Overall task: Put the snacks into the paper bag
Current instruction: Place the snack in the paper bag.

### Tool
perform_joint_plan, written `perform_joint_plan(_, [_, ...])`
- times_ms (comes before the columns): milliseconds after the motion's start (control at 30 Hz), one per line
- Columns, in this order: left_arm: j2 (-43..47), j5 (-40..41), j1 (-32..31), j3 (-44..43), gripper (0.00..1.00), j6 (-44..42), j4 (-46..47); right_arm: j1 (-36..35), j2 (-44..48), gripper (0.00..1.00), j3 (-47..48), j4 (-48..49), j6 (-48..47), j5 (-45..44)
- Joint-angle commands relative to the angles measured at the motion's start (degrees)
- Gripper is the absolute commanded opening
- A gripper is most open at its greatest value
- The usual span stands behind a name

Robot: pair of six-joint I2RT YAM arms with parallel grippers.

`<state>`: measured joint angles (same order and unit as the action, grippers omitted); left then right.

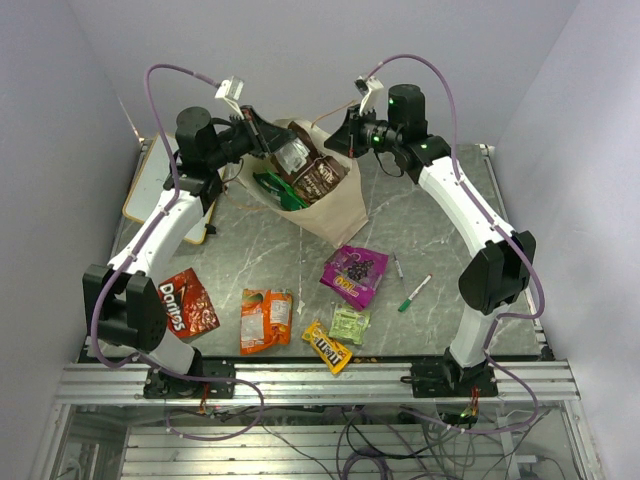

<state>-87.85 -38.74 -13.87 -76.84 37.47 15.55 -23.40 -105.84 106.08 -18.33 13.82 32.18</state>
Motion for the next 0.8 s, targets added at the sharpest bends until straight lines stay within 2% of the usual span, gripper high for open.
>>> perform_joint_plan(0, [2.21,-0.98,1.30,0.45,0.17,-3.98,2.88,0.44,0.81,0.00,1.41,1.79,-0.99,0.28])
perform_joint_plan(333, [3.20,-3.70,3.43,2.27,0.22,-12.35,0.08,0.50,0.81,0.00,1.92,1.33,-1.46,-0.23])
perform_joint_plan(600, [4.25,-0.18,5.42,0.79,0.28,-24.62,-12.36,0.47,0.80,0.00,2.14,1.19,-1.67,-0.06])
perform_joint_plan(767, [6.60,1.55,5.78,1.23,0.33,-31.20,-15.99,0.51,1.46,0.00,1.85,1.01,-2.92,0.28])
